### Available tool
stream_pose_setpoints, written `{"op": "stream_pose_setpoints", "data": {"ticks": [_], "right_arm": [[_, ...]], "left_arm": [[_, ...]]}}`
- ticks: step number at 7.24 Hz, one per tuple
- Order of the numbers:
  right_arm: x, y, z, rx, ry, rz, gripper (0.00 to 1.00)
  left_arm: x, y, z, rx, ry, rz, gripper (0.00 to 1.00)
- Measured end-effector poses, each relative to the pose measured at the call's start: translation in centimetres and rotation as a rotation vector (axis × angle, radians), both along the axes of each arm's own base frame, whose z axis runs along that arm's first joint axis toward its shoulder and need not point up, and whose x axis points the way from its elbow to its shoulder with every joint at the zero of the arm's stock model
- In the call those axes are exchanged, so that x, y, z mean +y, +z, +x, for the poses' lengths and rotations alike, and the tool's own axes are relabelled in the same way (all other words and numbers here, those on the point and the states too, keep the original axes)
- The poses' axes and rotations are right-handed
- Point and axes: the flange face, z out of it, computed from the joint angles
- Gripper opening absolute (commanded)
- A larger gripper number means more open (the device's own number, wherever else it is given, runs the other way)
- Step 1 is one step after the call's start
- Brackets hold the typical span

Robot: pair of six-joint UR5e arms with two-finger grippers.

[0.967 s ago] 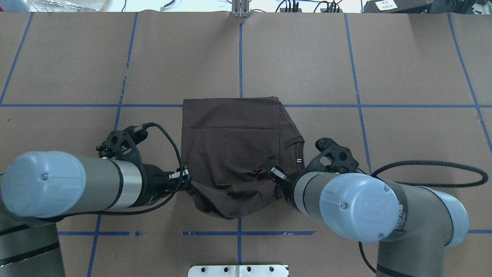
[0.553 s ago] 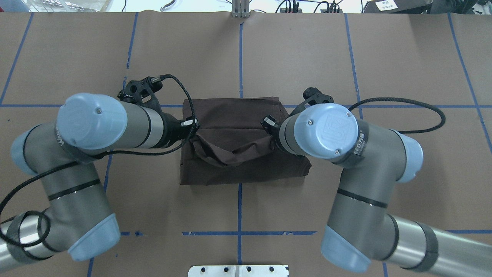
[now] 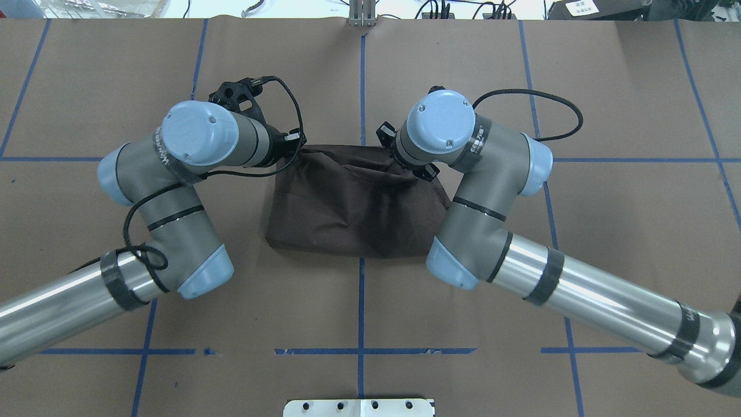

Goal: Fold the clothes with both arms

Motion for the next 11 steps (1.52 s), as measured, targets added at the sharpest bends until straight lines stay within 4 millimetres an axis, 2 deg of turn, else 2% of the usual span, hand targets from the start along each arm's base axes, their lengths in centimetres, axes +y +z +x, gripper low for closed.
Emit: {"op": "stream_pose_setpoints", "data": {"ticks": [1, 2, 3, 4, 5, 6, 8, 9, 10, 11], "right_arm": [[-4.5, 0.5, 1.0, 0.000, -0.030, 0.038, 1.00], [-7.5, 0.4, 3.3, -0.015, -0.059, 0.054, 1.00], [-8.9, 0.2, 5.2, -0.033, -0.073, 0.058, 1.00], [-9.5, 0.9, 7.3, -0.040, -0.077, 0.059, 1.00], [-10.0, 3.3, 10.9, -0.034, -0.092, 0.070, 1.00], [-10.8, 7.0, 15.9, -0.004, -0.133, 0.104, 1.00], [-13.1, 15.3, 28.1, 0.102, -0.240, 0.202, 1.00], [-14.0, 18.9, 34.8, 0.163, -0.310, 0.242, 1.00], [-14.3, 22.1, 42.0, 0.217, -0.392, 0.276, 1.00], [-14.1, 24.9, 49.5, 0.254, -0.477, 0.304, 1.00]], "left_arm": [[-4.3, 1.8, -1.6, -0.037, -0.027, 0.064, 0.69], [-6.7, 2.6, -3.7, -0.051, -0.044, 0.111, 0.68], [-7.1, 2.9, -5.2, -0.045, -0.044, 0.135, 0.68], [-6.4, 3.6, -7.3, -0.028, -0.028, 0.142, 0.68], [-5.4, 4.7, -10.6, -0.017, 0.003, 0.158, 0.68], [-5.0, 6.2, -14.8, -0.036, 0.043, 0.197, 0.68], [-6.6, 10.6, -26.7, -0.143, 0.157, 0.310, 0.69], [-7.6, 13.1, -34.0, -0.213, 0.227, 0.368, 0.78], [-8.3, 15.4, -41.2, -0.293, 0.296, 0.401, 1.00], [-9.0, 17.0, -47.3, -0.381, 0.367, 0.403, 1.00]]}}
